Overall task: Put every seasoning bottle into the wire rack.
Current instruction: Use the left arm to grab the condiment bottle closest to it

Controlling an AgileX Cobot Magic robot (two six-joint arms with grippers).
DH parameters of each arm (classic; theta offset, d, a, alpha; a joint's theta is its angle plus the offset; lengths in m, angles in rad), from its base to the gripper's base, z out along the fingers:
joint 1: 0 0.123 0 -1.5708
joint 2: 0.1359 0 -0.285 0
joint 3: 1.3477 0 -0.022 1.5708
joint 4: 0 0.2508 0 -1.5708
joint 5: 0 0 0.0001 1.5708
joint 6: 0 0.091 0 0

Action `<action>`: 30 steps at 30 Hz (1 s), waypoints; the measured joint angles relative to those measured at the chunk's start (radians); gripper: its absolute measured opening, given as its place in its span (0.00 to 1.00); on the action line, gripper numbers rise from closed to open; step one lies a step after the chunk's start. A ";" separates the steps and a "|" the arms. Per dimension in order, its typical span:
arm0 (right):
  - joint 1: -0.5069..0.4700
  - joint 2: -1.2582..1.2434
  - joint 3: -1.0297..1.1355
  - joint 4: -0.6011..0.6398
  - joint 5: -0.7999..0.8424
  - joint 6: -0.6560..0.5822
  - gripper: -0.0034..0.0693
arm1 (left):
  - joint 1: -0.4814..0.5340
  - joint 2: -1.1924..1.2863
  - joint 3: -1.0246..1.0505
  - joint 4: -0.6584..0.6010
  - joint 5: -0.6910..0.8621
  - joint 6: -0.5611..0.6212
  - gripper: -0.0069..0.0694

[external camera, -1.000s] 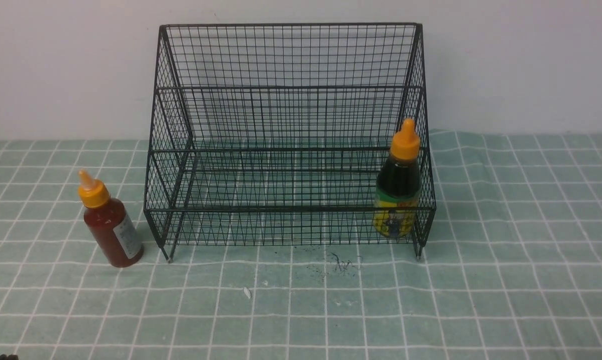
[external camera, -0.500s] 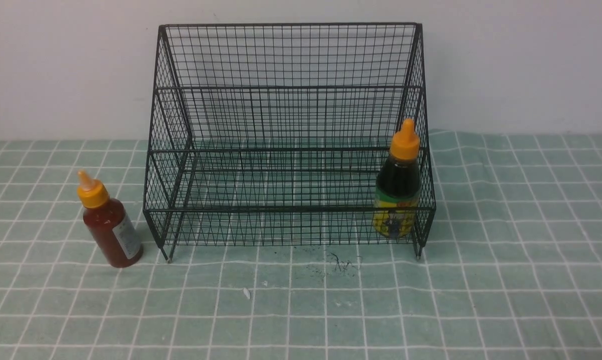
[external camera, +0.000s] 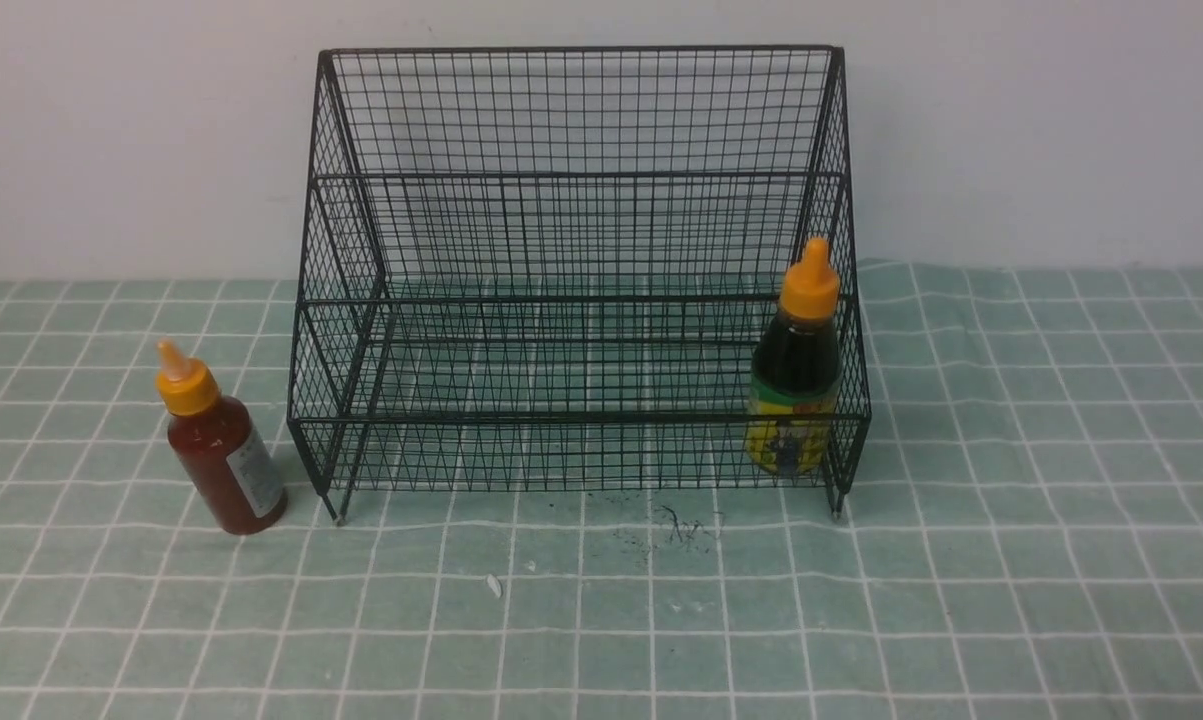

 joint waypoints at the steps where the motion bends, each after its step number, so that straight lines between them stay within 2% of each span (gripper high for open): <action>1: 0.000 0.000 0.000 0.000 0.000 0.000 0.03 | 0.000 0.029 -0.025 0.005 0.051 0.002 0.08; 2: 0.000 0.000 0.000 0.000 0.000 0.000 0.03 | 0.000 0.146 -0.116 0.014 0.239 0.015 0.08; 5: 0.000 0.000 0.000 0.000 0.000 0.000 0.03 | 0.000 0.361 -0.257 0.016 0.533 0.050 0.08; 9: 0.000 0.000 0.000 0.000 0.000 0.000 0.03 | 0.000 0.560 -0.400 0.025 0.743 0.110 0.08; 15: 0.000 0.000 0.000 0.000 0.000 0.000 0.03 | 0.000 0.721 -0.534 0.050 0.778 0.160 0.08; 19: 0.000 0.000 0.000 0.000 0.000 0.000 0.03 | 0.000 0.834 -0.614 0.073 0.698 0.208 0.11; 22: 0.000 0.000 0.000 0.000 0.000 0.000 0.03 | 0.000 0.911 -0.653 0.091 0.663 0.234 0.20; 23: 0.000 0.000 0.000 0.000 0.000 0.000 0.03 | 0.000 0.946 -0.668 0.092 0.655 0.239 0.27; 24: 0.000 0.000 0.000 0.000 0.000 0.000 0.03 | 0.000 0.958 -0.670 0.092 0.654 0.239 0.29; 28: 0.000 0.000 0.000 0.000 0.000 0.000 0.03 | 0.000 1.078 -0.708 0.093 0.651 0.244 0.59; 30: 0.000 0.000 0.000 0.000 0.000 0.000 0.03 | 0.000 1.121 -0.717 0.094 0.651 0.244 0.70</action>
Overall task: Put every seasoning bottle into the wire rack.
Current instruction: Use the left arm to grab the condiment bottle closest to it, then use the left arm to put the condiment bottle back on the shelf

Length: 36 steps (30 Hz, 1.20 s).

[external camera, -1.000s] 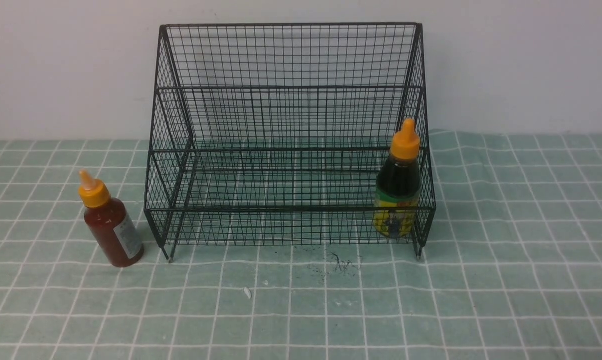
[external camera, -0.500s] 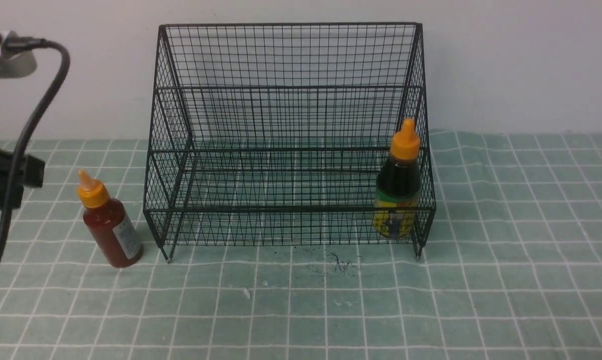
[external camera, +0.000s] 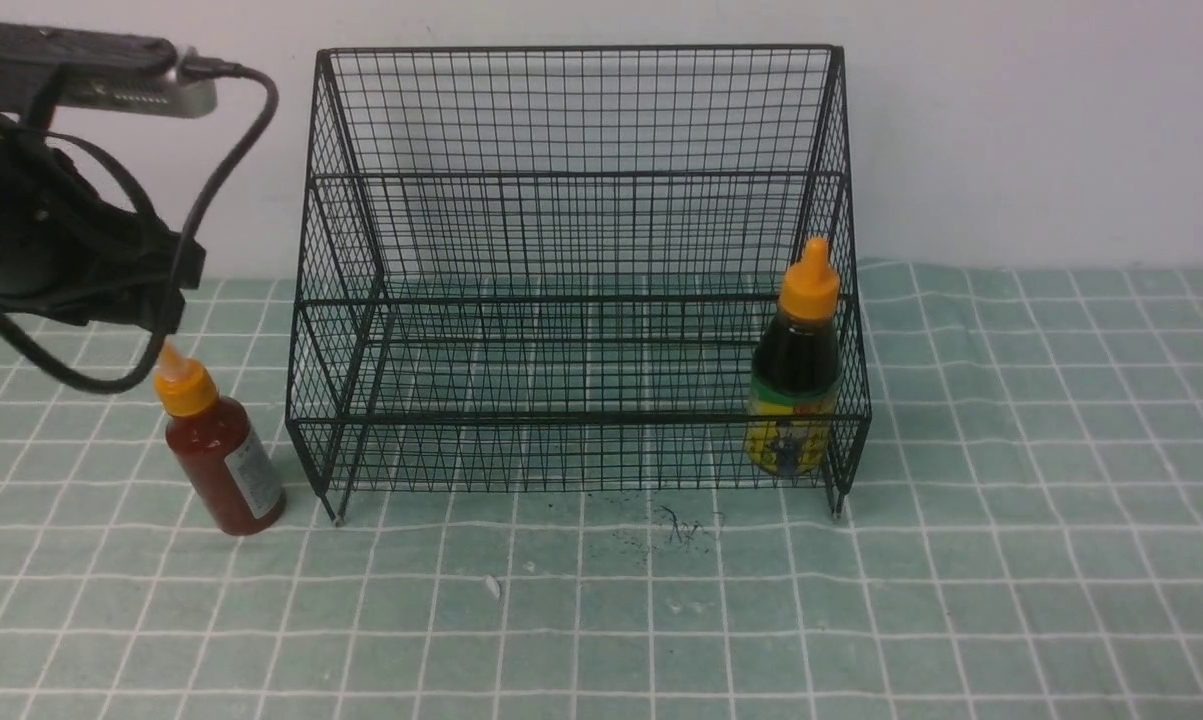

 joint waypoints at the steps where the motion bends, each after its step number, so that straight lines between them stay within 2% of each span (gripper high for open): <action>1: 0.000 0.000 0.000 0.000 0.000 0.000 0.03 | 0.000 0.018 -0.006 0.000 0.000 0.000 0.74; 5: 0.000 0.000 0.000 0.000 0.000 0.000 0.03 | 0.000 0.087 -0.009 0.010 -0.011 0.000 0.85; 10: 0.000 0.000 0.000 0.000 0.000 0.000 0.03 | 0.000 0.153 -0.009 0.057 -0.051 -0.008 0.83; 13: 0.000 0.000 0.000 0.000 0.000 0.000 0.03 | 0.000 0.182 -0.009 0.073 -0.066 -0.012 0.77; 14: 0.000 0.000 0.000 0.000 0.000 0.000 0.03 | 0.000 0.194 -0.009 0.072 -0.075 -0.016 0.70; 15: 0.000 0.000 0.000 0.000 0.000 0.000 0.03 | -0.001 0.195 -0.010 0.072 -0.075 -0.016 0.69; 16: 0.000 0.000 0.000 0.000 0.000 0.000 0.03 | -0.002 0.206 -0.010 0.072 -0.076 -0.018 0.60; 17: 0.000 0.000 0.000 0.000 0.000 0.000 0.03 | -0.002 0.207 -0.011 0.072 -0.076 -0.018 0.57; 18: 0.000 0.000 0.000 0.000 0.000 0.000 0.03 | -0.002 0.213 -0.013 0.070 -0.076 -0.018 0.47; 22: 0.000 0.000 0.000 0.000 0.000 0.000 0.03 | -0.003 0.215 -0.021 0.069 -0.060 -0.023 0.47; 25: 0.000 0.000 0.000 0.000 0.000 0.000 0.03 | -0.003 0.206 -0.065 0.074 0.011 -0.023 0.47; 33: 0.000 0.000 0.000 0.000 0.000 0.000 0.03 | -0.015 0.087 -0.308 0.041 0.176 -0.026 0.47; 36: 0.000 0.000 0.000 0.000 0.000 0.000 0.03 | -0.071 0.044 -0.418 0.037 0.248 -0.026 0.47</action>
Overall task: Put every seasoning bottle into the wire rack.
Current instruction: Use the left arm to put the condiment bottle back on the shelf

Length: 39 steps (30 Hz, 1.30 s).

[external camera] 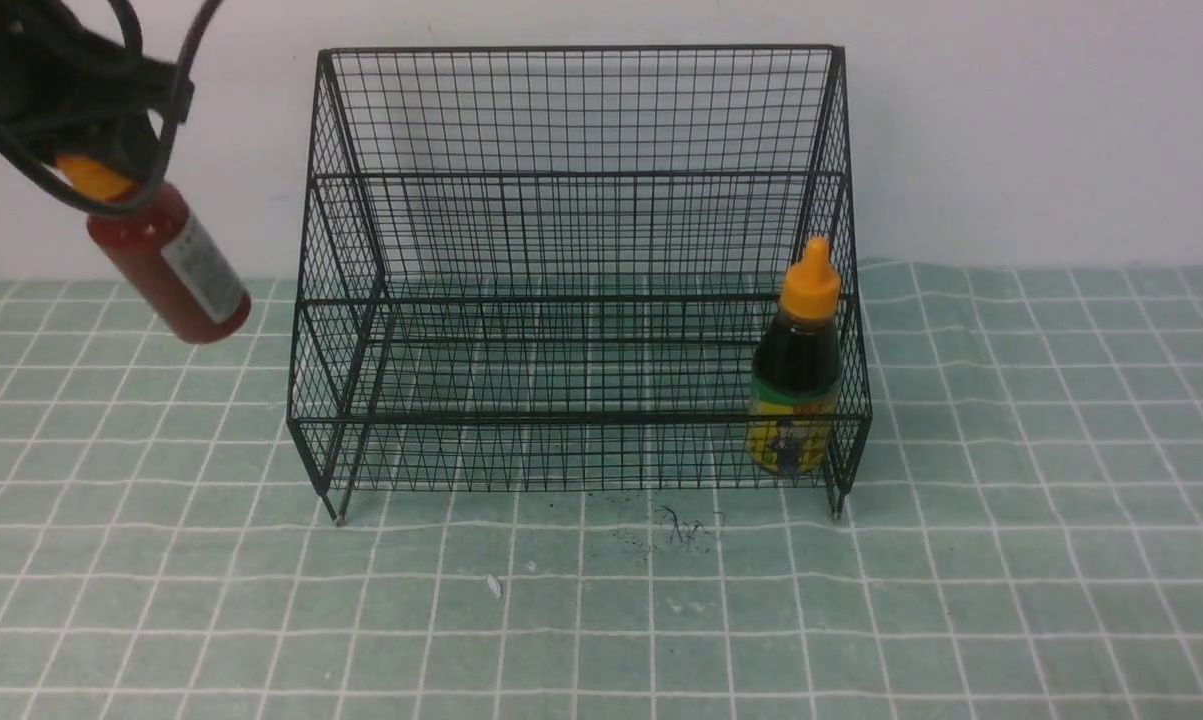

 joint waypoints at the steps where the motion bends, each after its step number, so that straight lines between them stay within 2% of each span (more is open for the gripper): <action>1: 0.000 0.000 0.000 0.000 0.000 0.000 0.03 | -0.024 -0.004 -0.020 -0.004 0.016 0.000 0.47; 6: 0.000 0.000 0.000 0.000 0.000 0.000 0.03 | -0.137 0.006 -0.046 -0.024 0.017 0.000 0.47; 11: 0.000 0.000 0.000 0.000 0.000 0.000 0.03 | -0.192 0.069 -0.046 -0.010 -0.018 0.000 0.47; 32: 0.000 0.000 0.001 0.000 0.000 0.000 0.03 | -0.205 0.322 -0.046 0.005 -0.034 0.003 0.48; 34: 0.000 0.000 0.001 0.000 0.000 0.000 0.03 | -0.205 0.327 -0.047 0.011 -0.055 0.003 0.60; 35: 0.000 0.000 0.001 0.000 0.000 0.000 0.03 | -0.205 0.327 -0.048 0.012 -0.055 0.003 0.61; 37: 0.000 0.000 0.001 0.000 0.000 0.000 0.03 | -0.205 0.327 -0.056 0.012 -0.043 0.003 0.73; 39: 0.000 0.000 0.001 0.000 0.000 0.000 0.03 | -0.205 0.327 -0.075 0.014 -0.002 0.003 0.79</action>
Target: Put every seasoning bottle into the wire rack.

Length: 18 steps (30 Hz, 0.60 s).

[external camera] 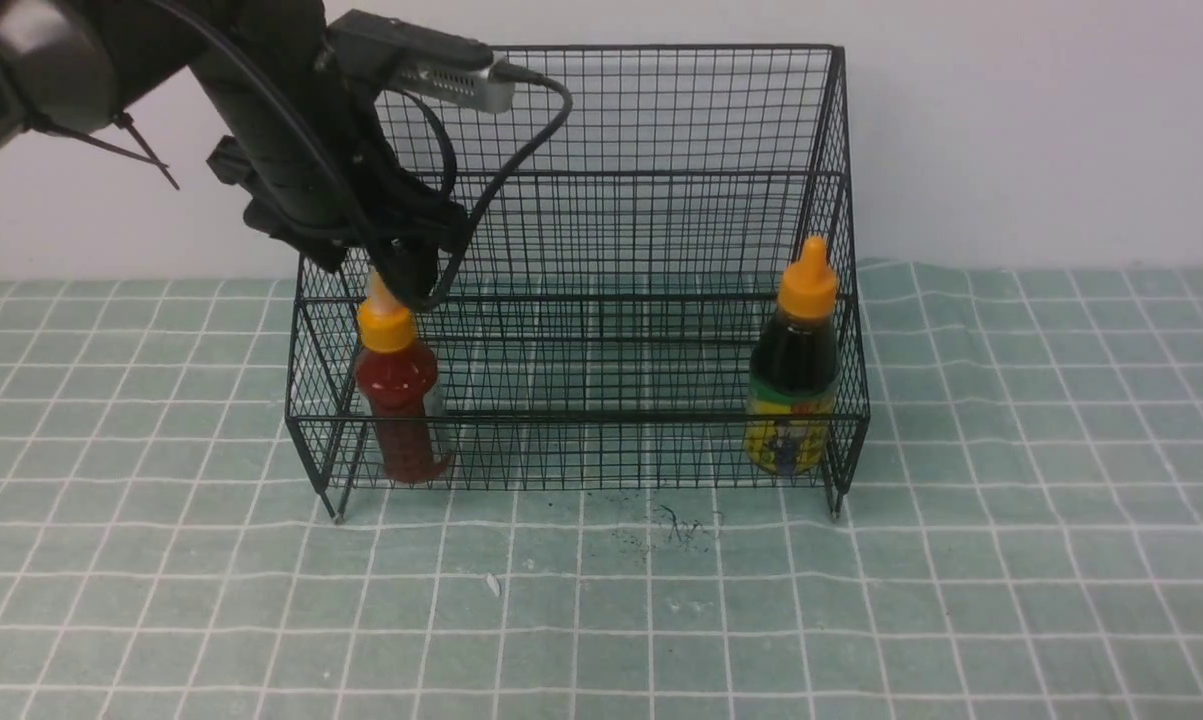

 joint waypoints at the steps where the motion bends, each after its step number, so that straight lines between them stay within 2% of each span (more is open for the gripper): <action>1: 0.000 0.000 0.000 0.000 0.000 0.000 0.03 | 0.000 -0.002 -0.016 0.000 0.019 0.000 0.80; 4: 0.000 0.000 0.000 0.000 0.000 0.000 0.03 | 0.000 -0.020 -0.089 0.004 0.034 -0.003 0.77; 7: 0.000 0.000 0.000 0.000 0.000 0.000 0.03 | 0.000 -0.086 -0.159 -0.001 0.035 -0.018 0.63; 8: 0.000 0.000 0.000 0.000 0.000 0.000 0.03 | 0.000 -0.123 -0.185 -0.008 0.035 -0.022 0.54; 9: 0.000 0.000 0.000 0.000 0.000 0.000 0.03 | 0.000 -0.139 -0.189 -0.011 0.037 -0.022 0.52; 12: 0.000 0.000 0.000 0.000 0.000 0.000 0.03 | 0.000 -0.304 -0.220 -0.038 0.047 -0.022 0.18; 15: 0.000 0.000 0.000 0.000 0.000 0.000 0.03 | 0.000 -0.434 -0.198 -0.053 0.051 -0.031 0.10; 18: 0.000 0.000 0.000 0.000 0.000 0.000 0.03 | 0.000 -0.598 -0.082 -0.085 0.048 -0.039 0.08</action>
